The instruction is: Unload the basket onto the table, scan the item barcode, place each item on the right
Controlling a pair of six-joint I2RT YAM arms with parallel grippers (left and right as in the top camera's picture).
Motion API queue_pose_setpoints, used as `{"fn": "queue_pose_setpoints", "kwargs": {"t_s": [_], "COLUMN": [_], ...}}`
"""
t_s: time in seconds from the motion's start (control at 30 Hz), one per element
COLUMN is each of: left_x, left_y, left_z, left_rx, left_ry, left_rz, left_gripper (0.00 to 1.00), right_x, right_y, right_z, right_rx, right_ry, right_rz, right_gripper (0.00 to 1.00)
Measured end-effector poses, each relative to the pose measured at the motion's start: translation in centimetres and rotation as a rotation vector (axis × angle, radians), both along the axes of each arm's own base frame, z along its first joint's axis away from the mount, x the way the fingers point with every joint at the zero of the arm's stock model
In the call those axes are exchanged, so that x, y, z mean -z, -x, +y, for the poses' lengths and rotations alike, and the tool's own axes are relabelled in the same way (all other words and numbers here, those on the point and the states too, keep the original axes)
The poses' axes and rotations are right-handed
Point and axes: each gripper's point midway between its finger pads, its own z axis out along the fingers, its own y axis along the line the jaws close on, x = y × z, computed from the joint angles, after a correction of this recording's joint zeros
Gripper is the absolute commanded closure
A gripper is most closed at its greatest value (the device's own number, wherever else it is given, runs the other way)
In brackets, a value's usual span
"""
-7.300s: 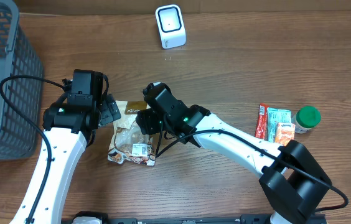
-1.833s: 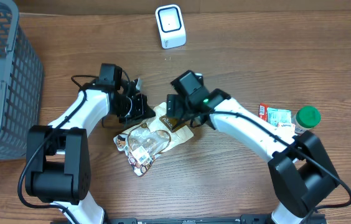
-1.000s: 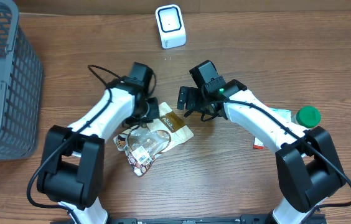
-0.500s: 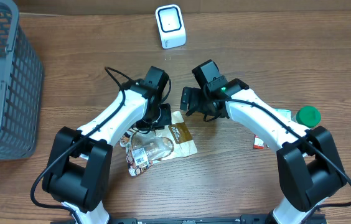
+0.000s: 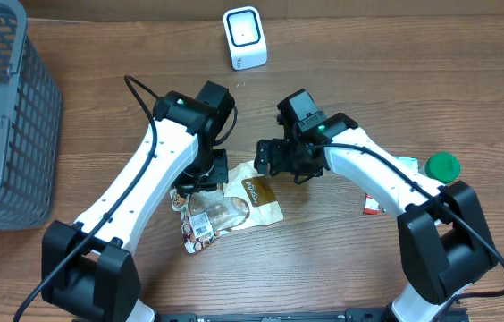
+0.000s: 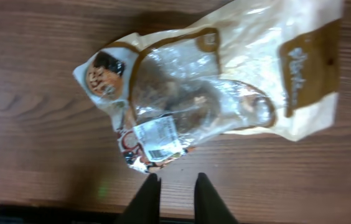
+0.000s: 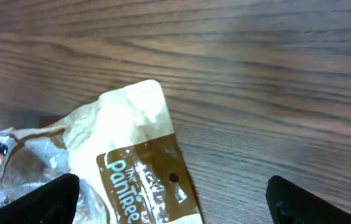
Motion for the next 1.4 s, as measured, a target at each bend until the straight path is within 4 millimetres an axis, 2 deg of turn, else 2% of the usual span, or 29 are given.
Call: {"fn": "queue_pose_setpoints", "kwargs": {"t_s": [0.13,0.27,0.37,0.47,0.7,1.0,1.23,1.4], "left_x": [2.5,4.8,6.2,7.3,8.8,10.1,10.1,9.8], "left_y": [1.7,2.8,3.5,3.9,3.7,0.8,-1.8,-1.9], "left_z": [1.5,2.5,2.9,3.0,2.6,1.4,-1.6,-2.4], "left_rx": [-0.041,-0.074,-0.095,-0.112,-0.12,-0.116,-0.061,-0.052], "left_ry": [-0.064,-0.082,-0.08,-0.07,-0.04,0.026,0.183,0.231], "left_rz": [0.055,0.089,0.109,0.115,0.09,-0.04,-0.136,-0.13], "left_gripper": [0.81,0.73,0.5,0.41,0.41,0.43,0.45,0.45], "right_x": [0.0,0.0,0.0,0.0,0.1,0.1,0.1,0.2], "right_y": [0.5,0.9,1.2,1.2,1.1,1.0,0.7,0.7], "right_z": [0.6,1.2,1.5,1.8,1.7,1.5,1.0,1.0], "right_rx": [-0.03,-0.051,-0.064,-0.073,-0.071,-0.067,-0.055,-0.055], "right_ry": [-0.007,-0.003,0.013,0.019,0.03,0.036,0.04,0.044], "right_rz": [0.002,0.0,-0.011,-0.023,-0.03,-0.032,-0.032,-0.034], "right_gripper": [0.03,0.02,0.02,0.02,0.02,0.02,0.02,0.0]}}
